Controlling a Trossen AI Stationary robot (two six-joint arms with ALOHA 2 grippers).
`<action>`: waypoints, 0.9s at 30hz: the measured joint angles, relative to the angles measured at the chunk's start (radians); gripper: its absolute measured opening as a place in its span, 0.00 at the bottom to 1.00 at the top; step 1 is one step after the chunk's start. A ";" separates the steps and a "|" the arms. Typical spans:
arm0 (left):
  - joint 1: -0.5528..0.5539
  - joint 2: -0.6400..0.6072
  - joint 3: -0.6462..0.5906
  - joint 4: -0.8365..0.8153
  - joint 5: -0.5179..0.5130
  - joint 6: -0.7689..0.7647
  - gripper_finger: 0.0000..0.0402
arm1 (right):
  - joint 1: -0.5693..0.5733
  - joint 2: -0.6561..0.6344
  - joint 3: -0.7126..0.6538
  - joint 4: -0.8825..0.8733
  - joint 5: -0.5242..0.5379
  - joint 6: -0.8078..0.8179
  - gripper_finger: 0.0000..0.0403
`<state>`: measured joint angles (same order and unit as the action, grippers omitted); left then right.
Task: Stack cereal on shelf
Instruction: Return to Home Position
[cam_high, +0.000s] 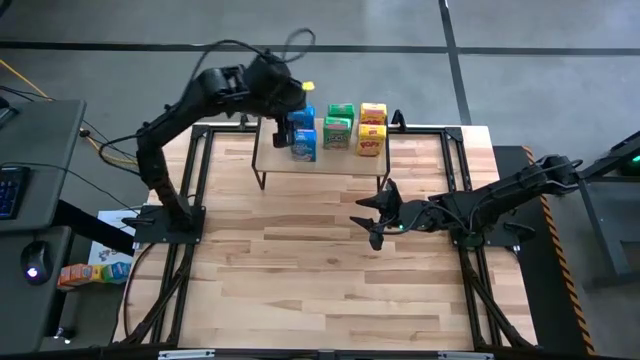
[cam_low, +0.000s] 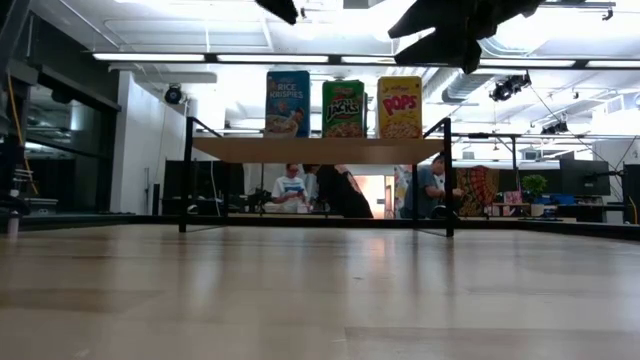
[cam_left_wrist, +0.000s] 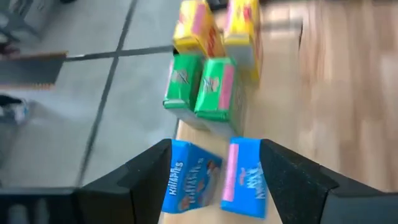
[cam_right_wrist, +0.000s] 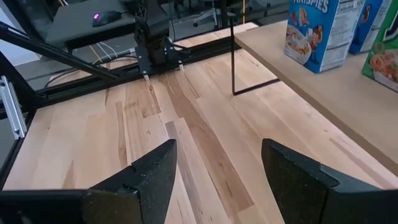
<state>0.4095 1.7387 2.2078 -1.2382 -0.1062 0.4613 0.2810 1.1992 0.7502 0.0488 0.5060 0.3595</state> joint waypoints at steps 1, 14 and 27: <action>0.000 -0.014 -0.001 0.008 0.007 -0.050 0.57 | 0.000 0.000 0.000 0.007 0.000 -0.002 0.56; -0.236 -0.587 -0.726 0.619 0.078 -0.213 0.03 | 0.000 0.000 0.000 0.039 0.000 -0.072 0.56; -0.587 -1.009 -1.761 1.451 0.067 -0.314 0.00 | 0.000 0.000 0.000 0.098 0.012 -0.115 0.56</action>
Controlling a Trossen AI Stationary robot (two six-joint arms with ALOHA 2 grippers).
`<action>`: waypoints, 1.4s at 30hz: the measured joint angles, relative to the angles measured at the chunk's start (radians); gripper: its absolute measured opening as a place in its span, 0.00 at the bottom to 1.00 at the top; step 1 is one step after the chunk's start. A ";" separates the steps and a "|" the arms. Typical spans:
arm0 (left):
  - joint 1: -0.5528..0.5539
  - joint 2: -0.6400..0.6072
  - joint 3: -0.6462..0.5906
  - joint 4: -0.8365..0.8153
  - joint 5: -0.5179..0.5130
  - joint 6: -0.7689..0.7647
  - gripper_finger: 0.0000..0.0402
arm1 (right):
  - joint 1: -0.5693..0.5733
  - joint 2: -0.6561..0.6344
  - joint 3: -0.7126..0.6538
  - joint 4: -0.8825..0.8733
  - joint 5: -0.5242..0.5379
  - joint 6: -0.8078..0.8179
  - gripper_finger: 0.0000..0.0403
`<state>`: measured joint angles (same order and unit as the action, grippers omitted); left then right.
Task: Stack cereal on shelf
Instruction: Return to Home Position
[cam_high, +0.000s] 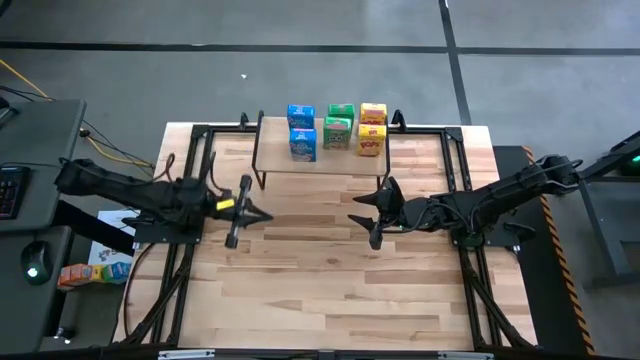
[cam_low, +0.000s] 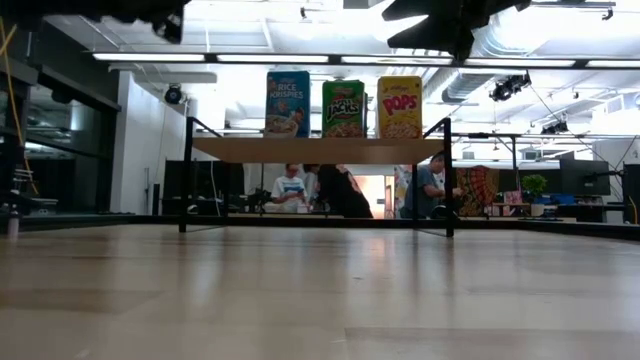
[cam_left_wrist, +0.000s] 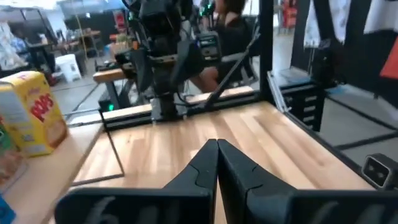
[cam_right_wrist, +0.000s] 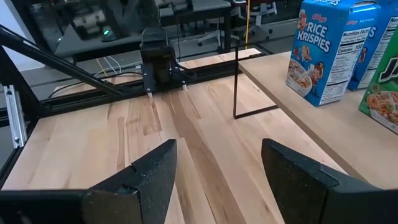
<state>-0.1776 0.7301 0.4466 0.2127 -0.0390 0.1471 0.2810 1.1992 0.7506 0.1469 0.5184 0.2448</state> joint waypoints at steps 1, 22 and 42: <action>-0.013 -0.018 -0.040 0.037 -0.007 -0.004 0.00 | 0.000 0.000 0.000 0.000 0.000 -0.002 0.56; 0.066 -0.446 -0.434 0.135 -0.002 -0.105 0.00 | 0.001 -0.193 0.000 -0.328 -0.007 0.081 0.38; 0.066 -0.455 -0.433 0.156 -0.002 -0.085 0.00 | -0.090 -0.787 -0.582 -0.072 -0.241 -0.033 0.00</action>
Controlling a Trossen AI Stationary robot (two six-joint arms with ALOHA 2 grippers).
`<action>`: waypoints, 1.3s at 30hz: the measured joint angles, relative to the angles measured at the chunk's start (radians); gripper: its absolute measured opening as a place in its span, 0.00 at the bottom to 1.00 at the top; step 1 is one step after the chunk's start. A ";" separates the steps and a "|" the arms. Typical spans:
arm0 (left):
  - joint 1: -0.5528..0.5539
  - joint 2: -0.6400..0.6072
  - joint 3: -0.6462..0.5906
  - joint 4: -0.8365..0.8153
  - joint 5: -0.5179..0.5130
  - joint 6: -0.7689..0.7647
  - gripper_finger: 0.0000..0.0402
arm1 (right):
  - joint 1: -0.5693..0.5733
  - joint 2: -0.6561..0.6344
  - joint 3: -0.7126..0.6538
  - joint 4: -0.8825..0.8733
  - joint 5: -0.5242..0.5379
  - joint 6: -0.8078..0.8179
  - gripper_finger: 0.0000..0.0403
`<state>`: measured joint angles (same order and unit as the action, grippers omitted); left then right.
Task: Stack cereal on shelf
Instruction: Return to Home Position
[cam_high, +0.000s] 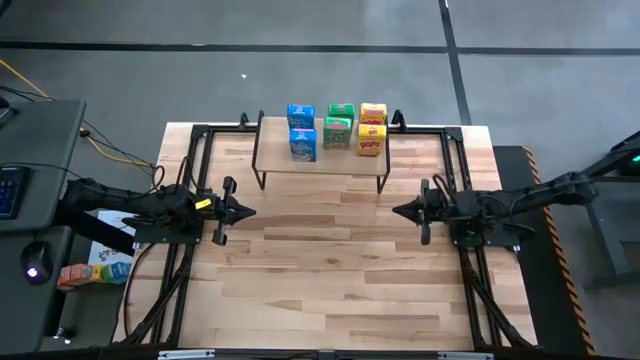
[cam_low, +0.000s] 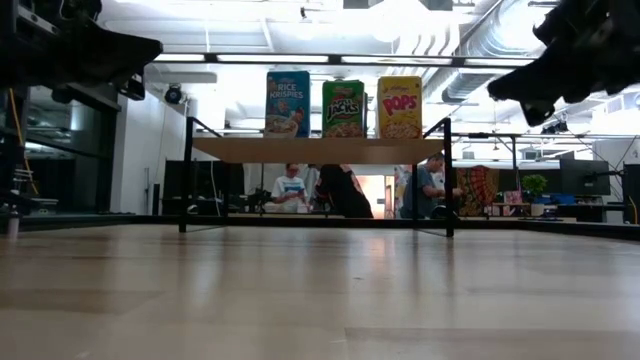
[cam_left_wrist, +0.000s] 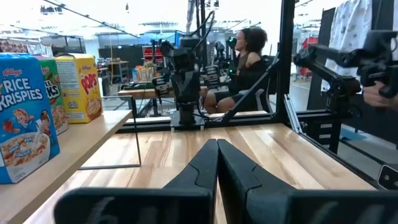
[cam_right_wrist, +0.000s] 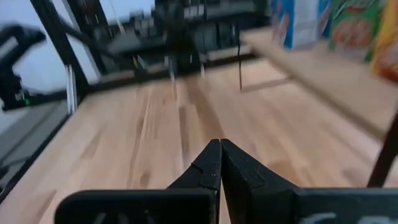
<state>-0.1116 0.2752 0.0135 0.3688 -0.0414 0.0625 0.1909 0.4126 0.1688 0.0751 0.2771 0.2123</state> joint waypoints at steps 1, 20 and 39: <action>0.000 0.000 0.000 0.000 0.000 0.000 0.00 | -0.025 -0.037 -0.028 0.028 -0.020 -0.013 0.00; 0.000 0.000 0.000 -0.006 0.000 0.001 0.00 | -0.110 -0.261 -0.159 0.050 -0.164 -0.192 0.00; 0.000 -0.036 0.001 -0.164 0.000 0.001 0.00 | -0.109 -0.274 -0.159 -0.036 -0.169 -0.100 0.00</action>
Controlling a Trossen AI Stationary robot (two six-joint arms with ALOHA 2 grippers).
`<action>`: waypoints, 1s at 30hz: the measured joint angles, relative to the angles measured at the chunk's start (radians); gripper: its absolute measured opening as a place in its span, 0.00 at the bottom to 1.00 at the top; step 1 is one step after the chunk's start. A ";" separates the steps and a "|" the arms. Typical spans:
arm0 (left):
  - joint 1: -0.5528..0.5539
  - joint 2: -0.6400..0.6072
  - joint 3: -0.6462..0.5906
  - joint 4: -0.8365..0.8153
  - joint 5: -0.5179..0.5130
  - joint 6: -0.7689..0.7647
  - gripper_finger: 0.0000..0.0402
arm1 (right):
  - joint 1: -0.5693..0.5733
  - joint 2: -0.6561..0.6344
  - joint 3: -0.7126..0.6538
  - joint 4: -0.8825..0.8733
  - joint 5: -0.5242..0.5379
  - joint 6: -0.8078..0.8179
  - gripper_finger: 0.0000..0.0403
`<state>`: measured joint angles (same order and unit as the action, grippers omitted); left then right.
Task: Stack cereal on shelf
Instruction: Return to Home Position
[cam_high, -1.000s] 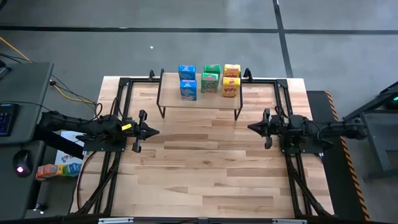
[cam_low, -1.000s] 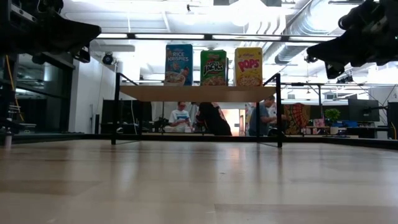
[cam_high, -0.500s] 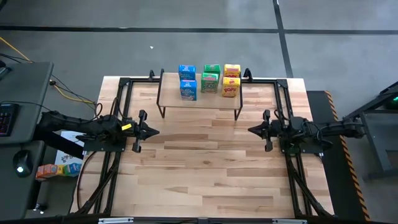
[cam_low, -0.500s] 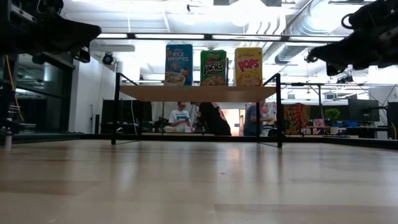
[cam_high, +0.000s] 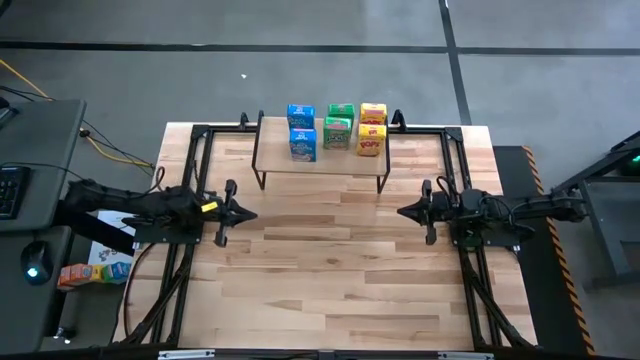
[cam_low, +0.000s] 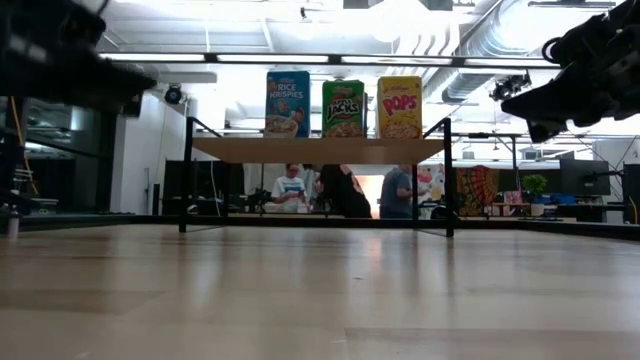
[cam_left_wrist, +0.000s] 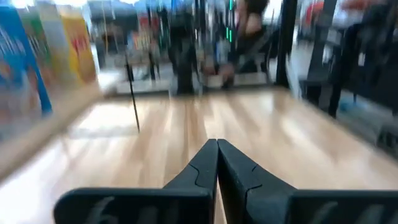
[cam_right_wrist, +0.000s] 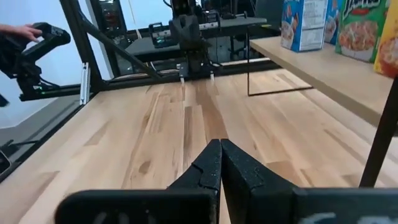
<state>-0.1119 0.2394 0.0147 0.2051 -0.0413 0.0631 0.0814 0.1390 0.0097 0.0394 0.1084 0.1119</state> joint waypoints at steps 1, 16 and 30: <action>0.000 -0.015 0.000 -0.064 0.000 0.000 0.00 | 0.000 0.000 0.000 -0.003 0.000 0.007 0.00; 0.000 -0.210 -0.002 -0.194 0.054 -0.003 0.00 | 0.000 -0.139 -0.001 -0.002 -0.006 0.019 0.00; 0.001 -0.236 -0.002 -0.193 0.048 -0.007 0.00 | 0.020 -0.139 -0.001 -0.006 -0.007 0.019 0.00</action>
<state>-0.1108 0.0036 0.0124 0.0124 0.0067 0.0559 0.1013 -0.0002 0.0086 0.0338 0.1017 0.1310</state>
